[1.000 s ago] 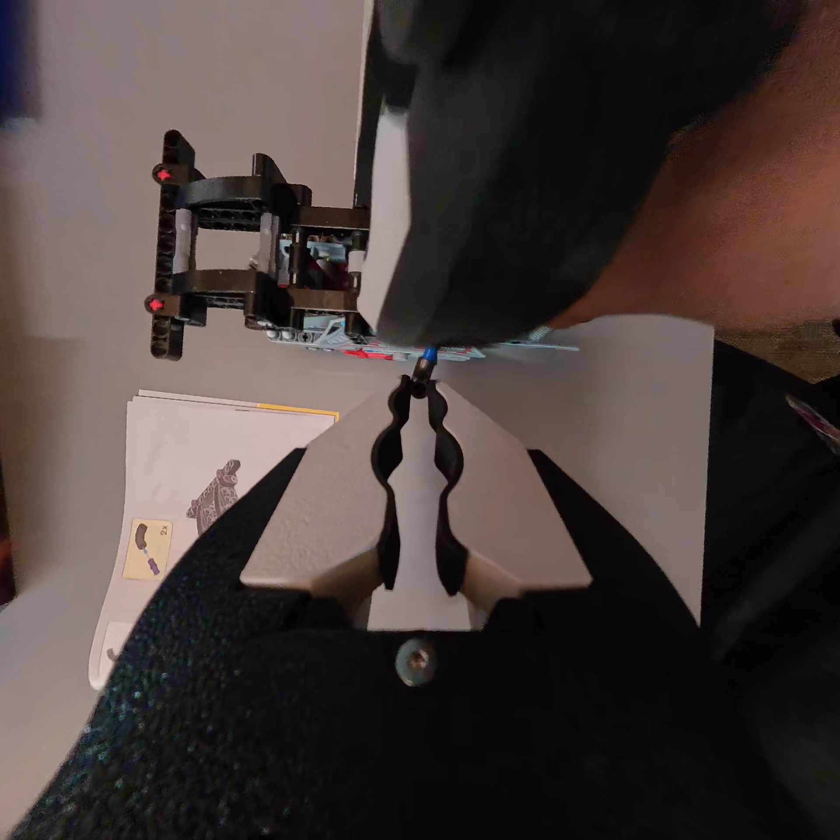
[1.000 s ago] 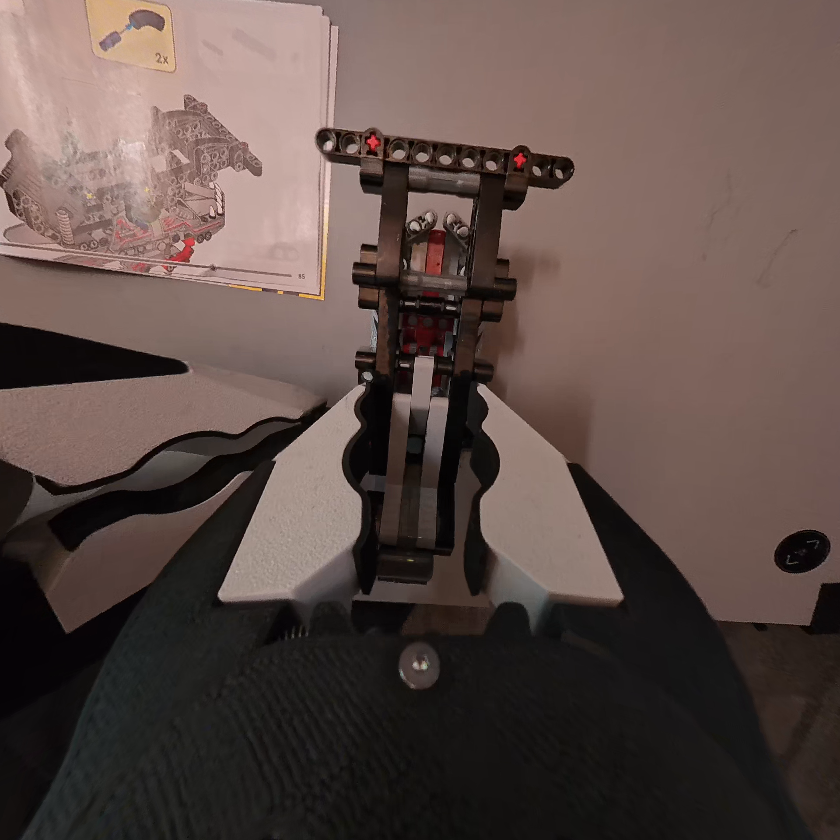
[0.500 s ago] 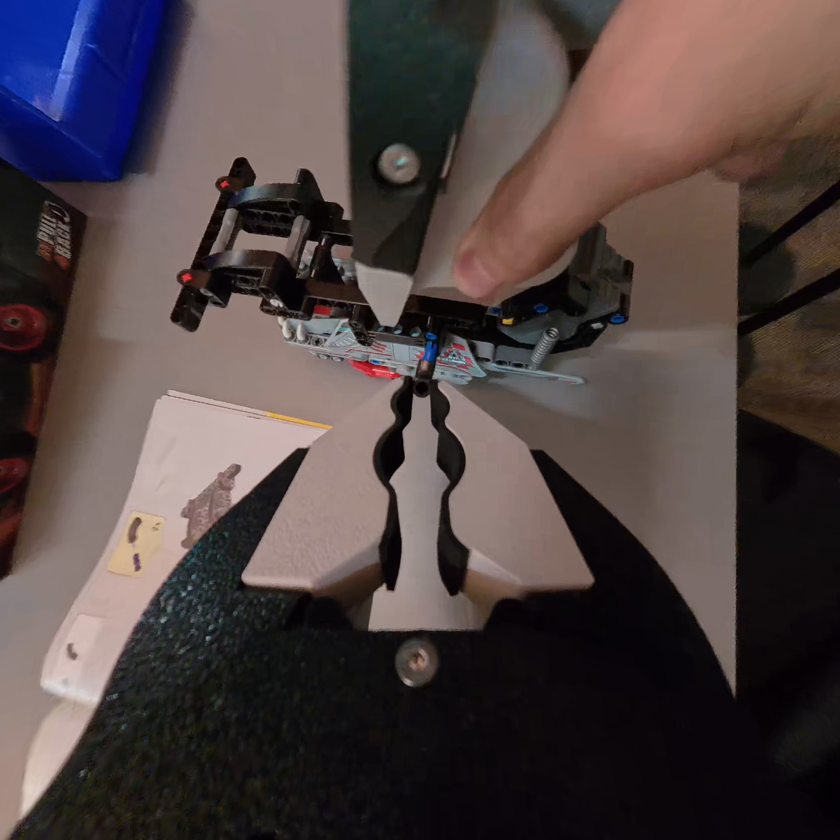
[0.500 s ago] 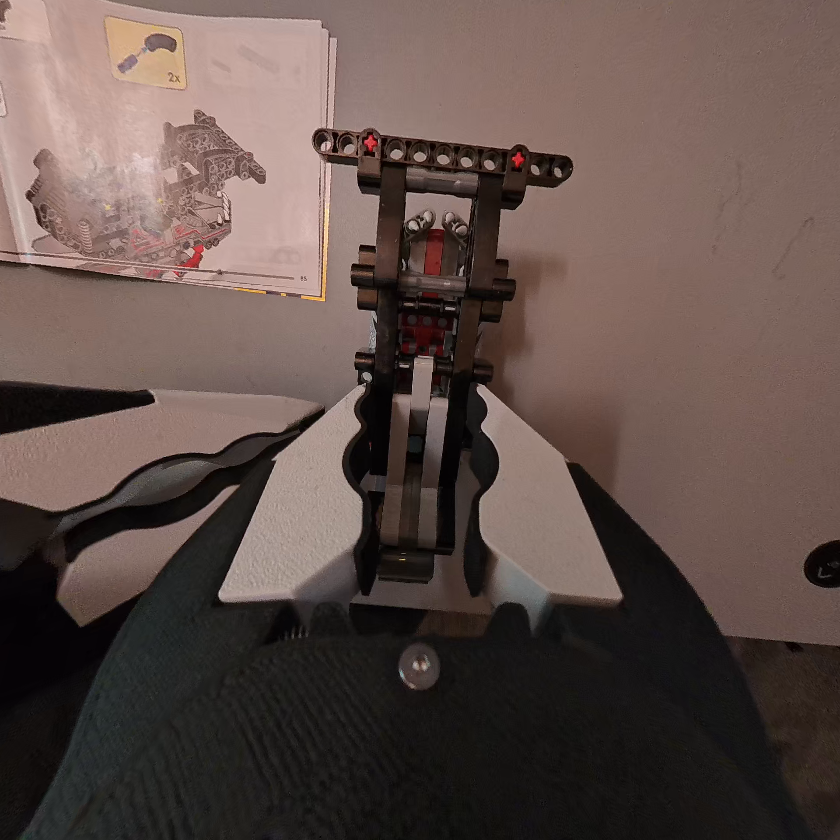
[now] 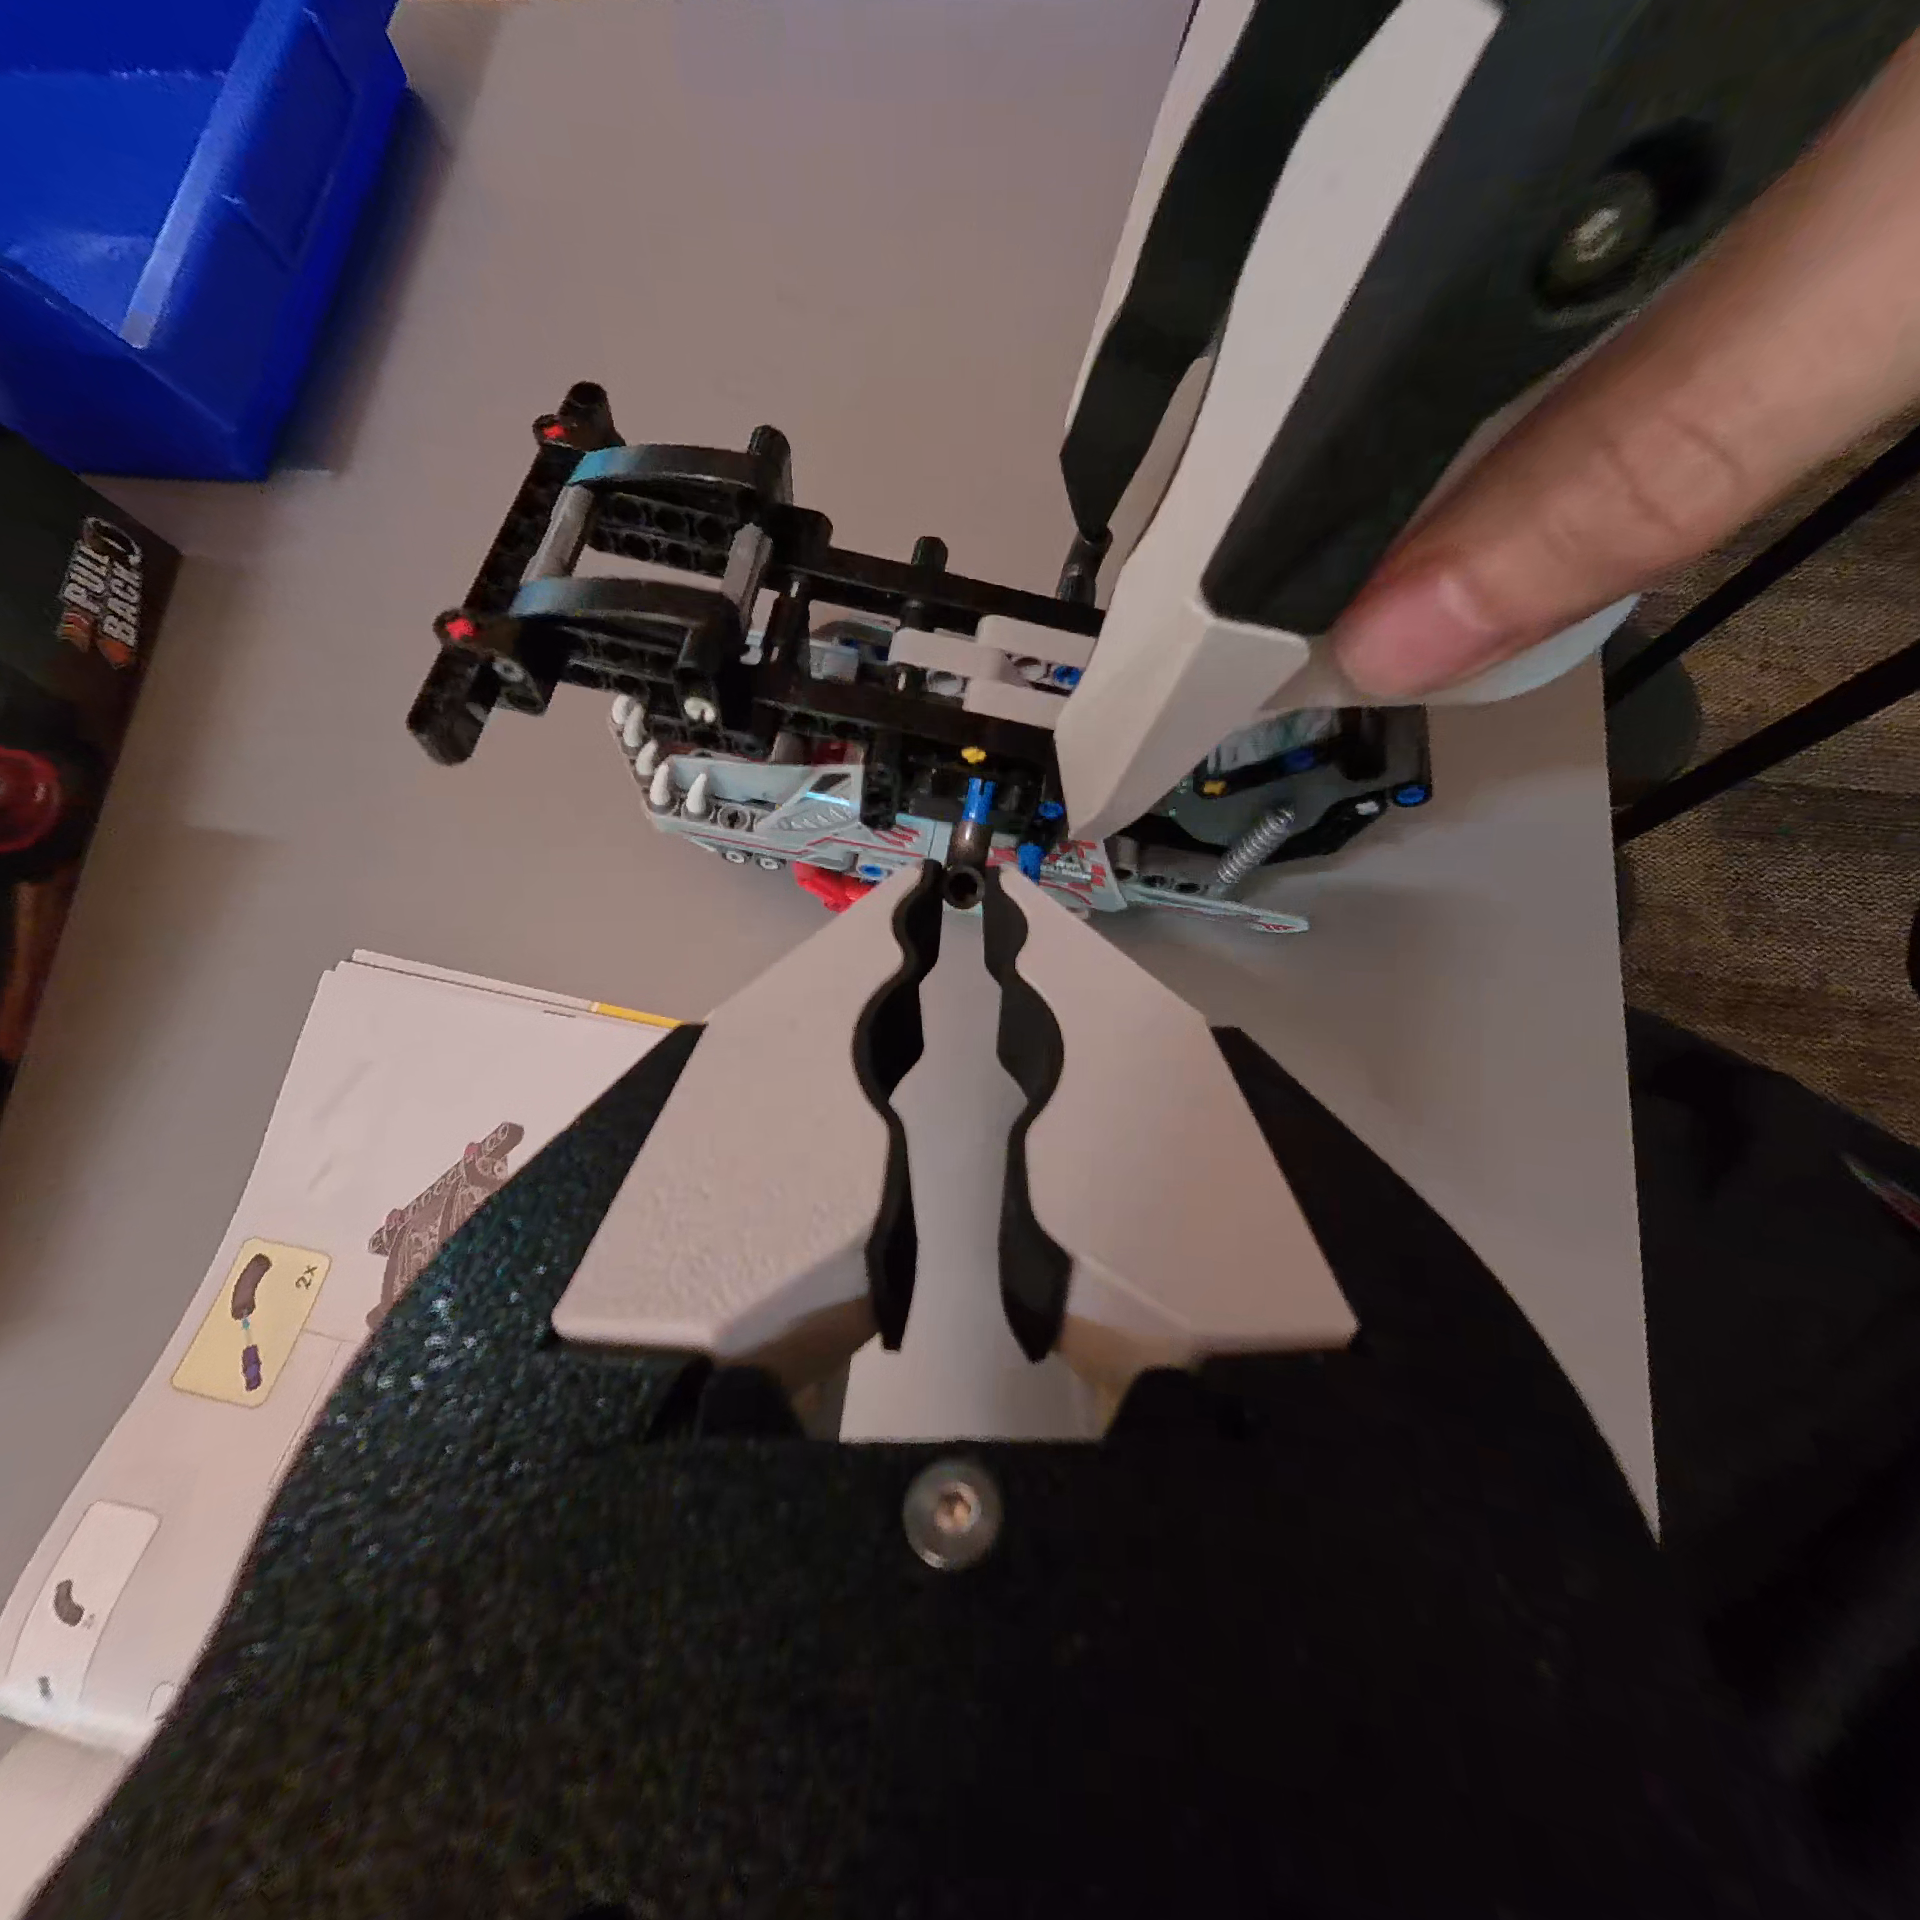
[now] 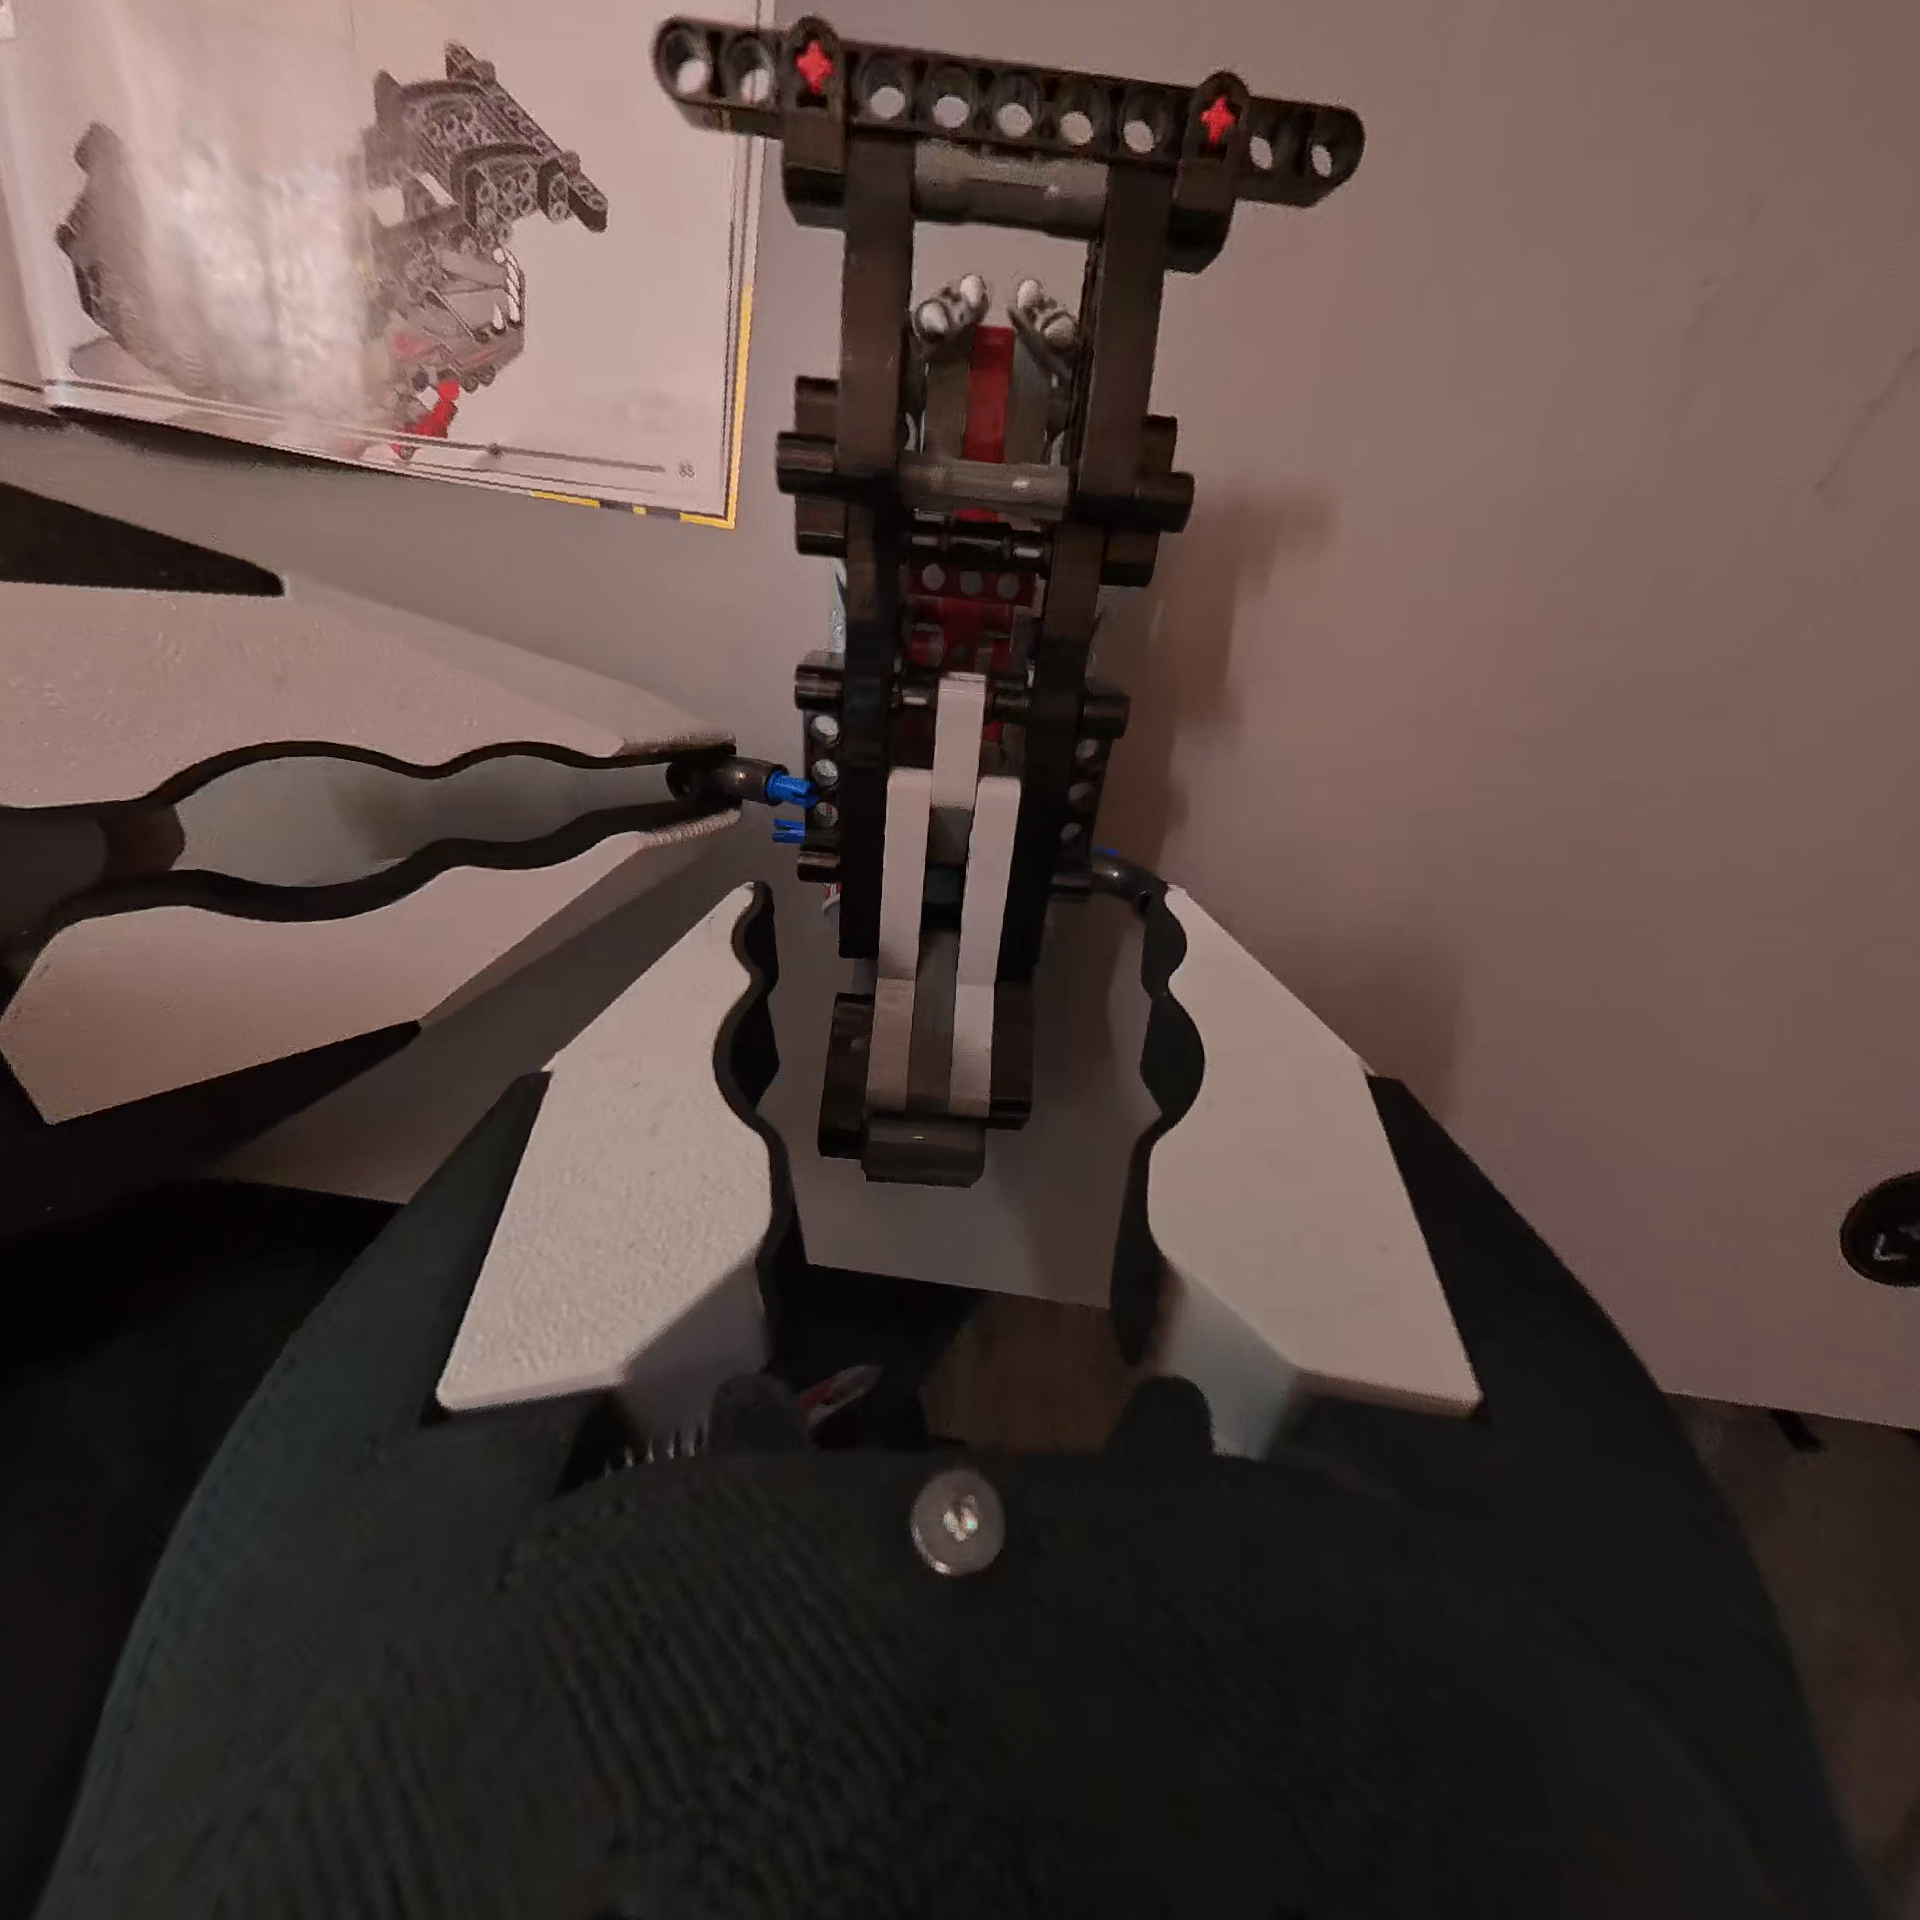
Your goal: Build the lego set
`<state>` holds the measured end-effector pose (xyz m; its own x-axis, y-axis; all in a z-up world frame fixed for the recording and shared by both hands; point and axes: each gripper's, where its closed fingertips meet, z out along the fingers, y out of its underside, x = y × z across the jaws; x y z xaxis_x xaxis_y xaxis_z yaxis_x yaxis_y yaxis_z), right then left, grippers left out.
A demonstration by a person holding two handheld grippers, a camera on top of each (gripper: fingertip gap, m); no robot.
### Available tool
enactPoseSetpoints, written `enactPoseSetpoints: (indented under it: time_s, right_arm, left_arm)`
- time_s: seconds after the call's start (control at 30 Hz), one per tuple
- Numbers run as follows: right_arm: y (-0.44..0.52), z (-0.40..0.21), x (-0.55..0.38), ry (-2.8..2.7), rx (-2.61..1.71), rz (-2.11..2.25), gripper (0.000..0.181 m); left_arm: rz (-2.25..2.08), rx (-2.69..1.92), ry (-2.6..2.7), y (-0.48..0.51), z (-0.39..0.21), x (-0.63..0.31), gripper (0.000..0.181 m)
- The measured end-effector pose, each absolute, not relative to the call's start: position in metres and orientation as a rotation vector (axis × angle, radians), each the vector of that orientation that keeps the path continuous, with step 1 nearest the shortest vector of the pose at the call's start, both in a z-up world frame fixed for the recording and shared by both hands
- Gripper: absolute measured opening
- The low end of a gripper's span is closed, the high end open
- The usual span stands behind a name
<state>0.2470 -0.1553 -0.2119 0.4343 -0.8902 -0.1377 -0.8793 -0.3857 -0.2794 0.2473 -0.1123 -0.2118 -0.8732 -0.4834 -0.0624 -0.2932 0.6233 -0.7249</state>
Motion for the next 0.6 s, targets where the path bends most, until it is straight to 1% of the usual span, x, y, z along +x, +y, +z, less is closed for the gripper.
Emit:
enactPoseSetpoints:
  time_s: [0.03, 0.13, 0.23, 0.33, 0.4, 0.43, 0.6]
  right_arm:
    - [-0.155, -0.211, 0.246, 1.524, -2.389, -0.048, 0.066]
    - [-0.156, -0.203, 0.244, 1.529, -2.379, -0.041, 0.065]
    - [-0.152, -0.196, 0.243, 1.507, -2.331, -0.001, 0.044]
    - [-0.156, -0.209, 0.240, 1.554, -2.357, 0.048, 0.046]
    - [-0.154, -0.212, 0.244, 1.545, -2.347, 0.043, 0.045]
    - [-0.157, -0.214, 0.245, 1.545, -2.365, 0.025, 0.040]
    - [-0.156, -0.216, 0.246, 1.516, -2.388, 0.022, 0.040]
  left_arm:
    - [-1.087, -0.633, 2.596, -0.112, -0.213, 0.248, 0.006]
    - [-1.086, -0.620, 2.591, -0.112, -0.213, 0.248, 0.005]
    - [-1.091, -0.618, 2.591, -0.112, -0.214, 0.249, 0.005]
    - [-1.100, -0.614, 2.592, -0.115, -0.214, 0.248, 0.005]
    - [-1.095, -0.602, 2.597, -0.116, -0.214, 0.247, 0.005]
    - [-1.093, -0.598, 2.596, -0.116, -0.214, 0.247, 0.005]
    - [-1.120, -0.591, 2.597, -0.117, -0.214, 0.246, 0.005]
